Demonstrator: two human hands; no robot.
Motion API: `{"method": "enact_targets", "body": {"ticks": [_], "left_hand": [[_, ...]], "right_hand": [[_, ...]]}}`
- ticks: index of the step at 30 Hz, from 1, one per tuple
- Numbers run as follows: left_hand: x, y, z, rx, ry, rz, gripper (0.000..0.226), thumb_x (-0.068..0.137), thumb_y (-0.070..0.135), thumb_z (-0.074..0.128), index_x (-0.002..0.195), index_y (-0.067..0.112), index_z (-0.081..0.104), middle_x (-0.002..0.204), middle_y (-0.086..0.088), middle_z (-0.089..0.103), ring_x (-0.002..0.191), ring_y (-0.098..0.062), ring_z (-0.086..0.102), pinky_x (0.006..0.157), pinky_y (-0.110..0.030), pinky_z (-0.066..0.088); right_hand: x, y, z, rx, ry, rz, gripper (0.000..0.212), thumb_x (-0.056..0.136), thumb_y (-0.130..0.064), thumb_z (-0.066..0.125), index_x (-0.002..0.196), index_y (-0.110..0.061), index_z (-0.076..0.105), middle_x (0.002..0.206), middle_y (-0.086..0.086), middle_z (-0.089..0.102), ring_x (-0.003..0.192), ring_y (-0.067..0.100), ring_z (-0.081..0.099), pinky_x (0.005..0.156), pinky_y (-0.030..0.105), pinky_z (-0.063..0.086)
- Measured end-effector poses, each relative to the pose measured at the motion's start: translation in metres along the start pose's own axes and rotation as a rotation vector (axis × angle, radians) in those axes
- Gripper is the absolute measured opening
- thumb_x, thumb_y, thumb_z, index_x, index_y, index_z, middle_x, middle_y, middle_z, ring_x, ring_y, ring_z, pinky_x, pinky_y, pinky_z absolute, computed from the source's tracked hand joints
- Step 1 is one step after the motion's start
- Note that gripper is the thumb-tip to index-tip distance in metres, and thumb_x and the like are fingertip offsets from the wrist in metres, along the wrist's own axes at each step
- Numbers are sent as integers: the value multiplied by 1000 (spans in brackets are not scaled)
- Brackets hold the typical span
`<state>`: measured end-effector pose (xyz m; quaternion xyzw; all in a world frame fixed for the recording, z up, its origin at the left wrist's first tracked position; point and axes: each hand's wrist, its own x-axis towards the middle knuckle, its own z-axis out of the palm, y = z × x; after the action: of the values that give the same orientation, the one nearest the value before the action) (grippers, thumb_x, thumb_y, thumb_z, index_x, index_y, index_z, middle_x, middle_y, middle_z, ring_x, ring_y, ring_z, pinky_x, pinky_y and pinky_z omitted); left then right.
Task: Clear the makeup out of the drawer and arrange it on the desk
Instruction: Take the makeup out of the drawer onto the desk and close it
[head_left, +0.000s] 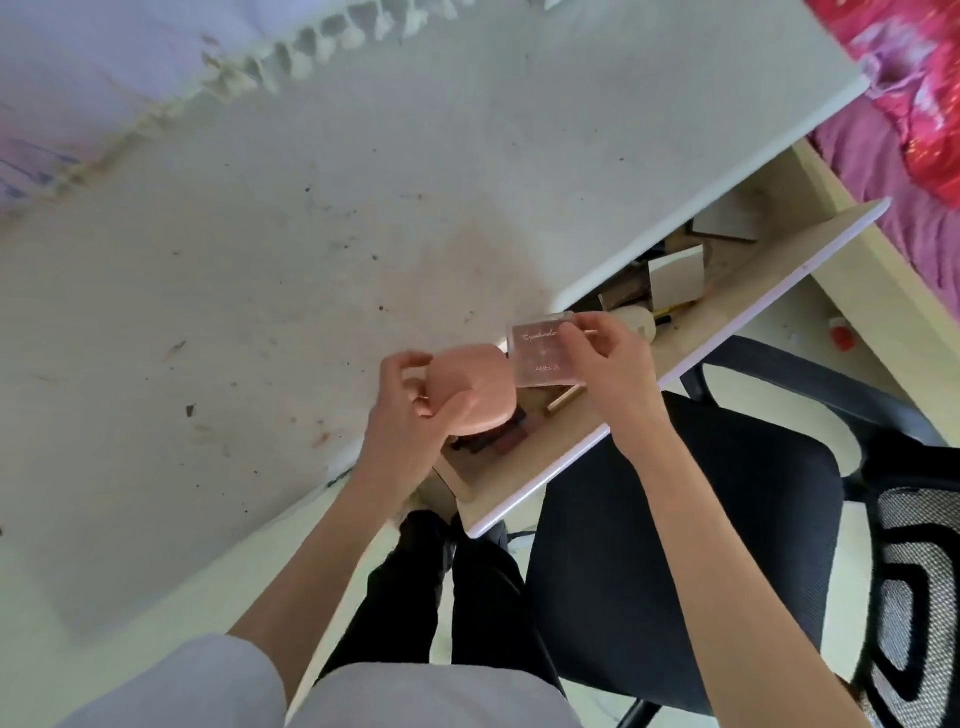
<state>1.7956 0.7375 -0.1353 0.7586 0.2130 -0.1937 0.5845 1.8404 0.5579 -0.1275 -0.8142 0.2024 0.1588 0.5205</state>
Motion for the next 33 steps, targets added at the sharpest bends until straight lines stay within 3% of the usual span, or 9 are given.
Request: {"method": "enact_targets", "body": {"ticks": [5,9,16,21,23,26,28,30,33], "left_hand": [[26,-9,-81,-25,276,-57,34,85,20,63,111,24,41,98,-1,61,85,-19,60,66,-24,42],[56,-7,-140,-19,461,-16,36,85,22,61,116,21,43,98,-3,59,86,-22,59,72,-27,43],[141,34,-179,17,580,23,36,91,22,52,121,5,45,113,-11,57,105,-27,56,90,-39,47],[170,47,-195,-119,510,15,41,82,17,52,118,-3,56,114,-21,62,108,-35,58,93,-44,49],[171,49,-195,-169,460,34,47,86,9,47,132,3,45,126,-14,56,108,-27,58,91,-28,48],[167,50,-191,2,349,132,49,89,3,35,136,16,42,117,0,55,82,-9,54,60,-6,37],[163,45,-189,99,241,172,56,90,7,37,144,24,30,134,1,49,115,-13,50,83,-14,41],[153,36,-184,261,197,159,59,95,15,39,148,21,16,153,-4,25,140,-16,25,110,-27,26],[122,18,-160,480,154,169,58,98,23,38,148,14,11,157,-3,4,144,-14,6,112,-23,5]], "right_hand": [[28,-47,72,0,-96,-39,20,94,-20,53,110,-11,59,94,1,63,89,18,63,77,25,53],[56,-87,130,11,-155,-46,19,90,-9,51,105,-8,62,83,0,61,77,19,60,64,26,50],[116,-148,194,-114,35,-72,29,87,-13,52,115,-6,57,105,9,63,97,30,63,83,44,53],[133,-169,201,79,-3,-40,45,82,-3,58,126,-2,52,101,4,56,98,26,62,90,41,52],[131,-172,200,167,-74,-58,41,85,-1,53,126,4,50,103,9,58,105,33,59,97,47,47],[125,-171,196,166,-189,-154,26,89,-2,45,113,3,54,107,25,58,106,36,57,96,42,46],[121,-169,191,-34,-223,-282,30,93,-9,41,120,-9,55,112,13,61,95,20,56,82,27,42],[118,-157,183,-330,-191,-366,44,98,-17,39,141,-10,36,140,8,47,120,20,48,97,28,35],[103,-120,161,-601,-124,-411,54,99,-22,39,148,-11,19,155,5,24,142,19,22,117,37,14]]}}
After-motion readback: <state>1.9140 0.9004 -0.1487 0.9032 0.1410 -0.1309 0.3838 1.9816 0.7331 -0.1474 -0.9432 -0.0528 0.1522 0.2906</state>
